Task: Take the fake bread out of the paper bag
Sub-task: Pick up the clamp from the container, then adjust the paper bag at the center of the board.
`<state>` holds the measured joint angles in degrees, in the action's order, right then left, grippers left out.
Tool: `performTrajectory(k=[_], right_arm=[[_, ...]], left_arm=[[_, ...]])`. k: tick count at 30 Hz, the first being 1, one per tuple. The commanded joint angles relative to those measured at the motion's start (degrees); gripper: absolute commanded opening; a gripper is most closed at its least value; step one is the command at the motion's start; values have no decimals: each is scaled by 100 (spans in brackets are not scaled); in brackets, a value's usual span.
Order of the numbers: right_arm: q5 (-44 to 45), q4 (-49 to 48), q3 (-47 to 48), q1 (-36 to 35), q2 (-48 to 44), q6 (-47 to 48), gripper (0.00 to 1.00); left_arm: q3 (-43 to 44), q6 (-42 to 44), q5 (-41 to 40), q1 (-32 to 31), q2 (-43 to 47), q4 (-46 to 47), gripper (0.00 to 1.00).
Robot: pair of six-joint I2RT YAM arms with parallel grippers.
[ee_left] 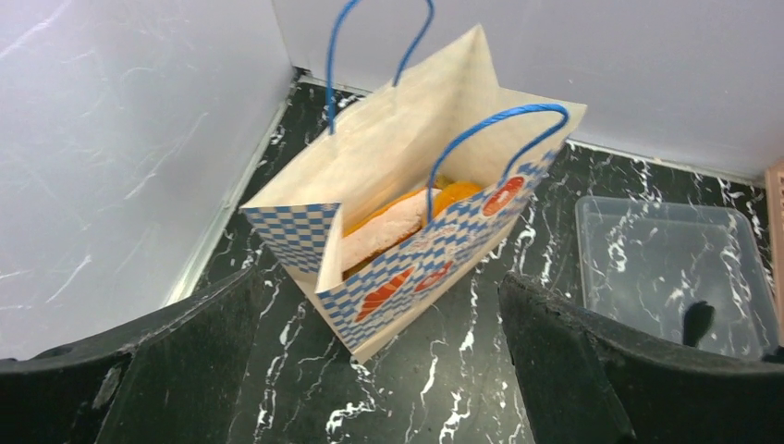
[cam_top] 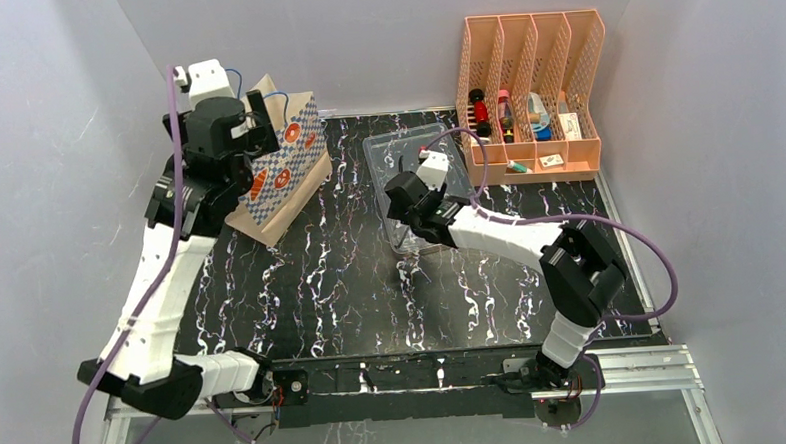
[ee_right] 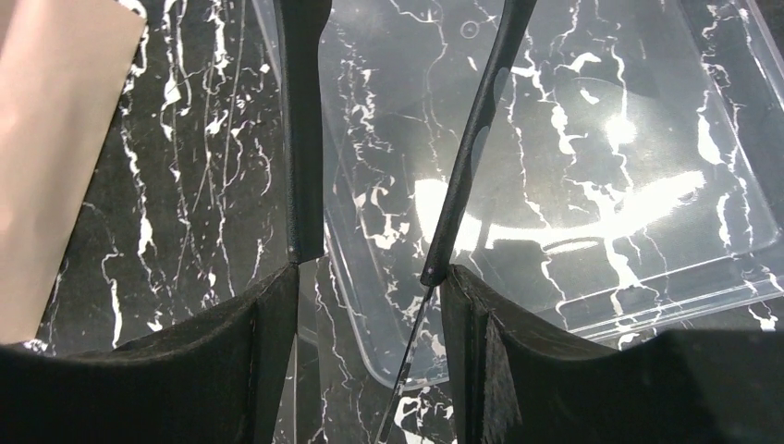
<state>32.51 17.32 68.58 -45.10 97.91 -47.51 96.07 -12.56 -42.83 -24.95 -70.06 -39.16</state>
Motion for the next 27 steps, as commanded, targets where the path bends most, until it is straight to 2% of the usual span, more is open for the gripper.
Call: performTrajectory(k=[1,6,11,18,27], right_arm=[[-98,-444,-125,-64,-355,223,52],[-182,-457,-241,-119,-497,277,53],[-219,-496,-352,-169,-616,362,53],[-435,-756,-604,-244,-887,447,53],[-570,-905,-732,-262,-1085,586,54]], left_arm=[[529,-21,616,194,-373,-369,98],[477,-770,1494,999,-510,-305,98],[395,-1765,1815,1803,-663,-381,98],[69,-2586,1604,2059,-601,-139,92],[-97,-2709,1738,2114,-807,-231,92]])
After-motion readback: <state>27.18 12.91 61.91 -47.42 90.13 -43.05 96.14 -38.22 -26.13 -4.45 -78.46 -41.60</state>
